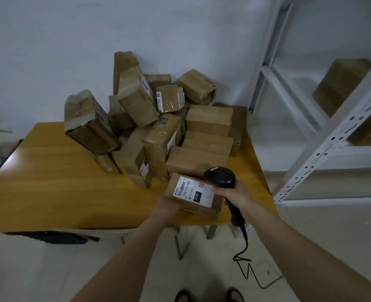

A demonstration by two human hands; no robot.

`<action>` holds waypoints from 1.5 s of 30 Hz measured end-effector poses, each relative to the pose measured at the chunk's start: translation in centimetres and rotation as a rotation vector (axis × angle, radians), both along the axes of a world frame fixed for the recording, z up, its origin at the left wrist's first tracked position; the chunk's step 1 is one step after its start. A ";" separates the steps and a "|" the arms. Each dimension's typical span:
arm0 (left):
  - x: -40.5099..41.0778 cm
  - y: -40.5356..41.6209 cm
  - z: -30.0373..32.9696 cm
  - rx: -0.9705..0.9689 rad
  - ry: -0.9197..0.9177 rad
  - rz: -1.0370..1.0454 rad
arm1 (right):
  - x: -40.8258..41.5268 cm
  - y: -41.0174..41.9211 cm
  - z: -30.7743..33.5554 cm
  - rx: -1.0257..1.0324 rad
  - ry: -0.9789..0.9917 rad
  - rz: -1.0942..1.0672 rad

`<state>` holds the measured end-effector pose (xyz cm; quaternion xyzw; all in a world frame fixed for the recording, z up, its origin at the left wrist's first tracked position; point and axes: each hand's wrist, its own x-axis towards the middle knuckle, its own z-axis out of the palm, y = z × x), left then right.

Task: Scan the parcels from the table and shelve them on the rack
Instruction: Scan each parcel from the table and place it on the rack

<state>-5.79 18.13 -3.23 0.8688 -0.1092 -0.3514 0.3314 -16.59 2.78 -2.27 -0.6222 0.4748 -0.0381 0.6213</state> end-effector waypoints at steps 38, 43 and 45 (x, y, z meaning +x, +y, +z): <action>-3.6 -2.1 -9.8 -0.698 0.906 0.615 | 0.0 -2.1 -4.5 0.067 0.122 0.297; -4.1 -1.7 -10.4 -0.473 0.843 0.559 | -0.1 -2.4 -5.0 0.080 0.120 0.267; -4.3 -1.5 -10.1 -0.463 0.843 0.527 | -0.1 -2.6 -5.0 0.092 0.113 0.262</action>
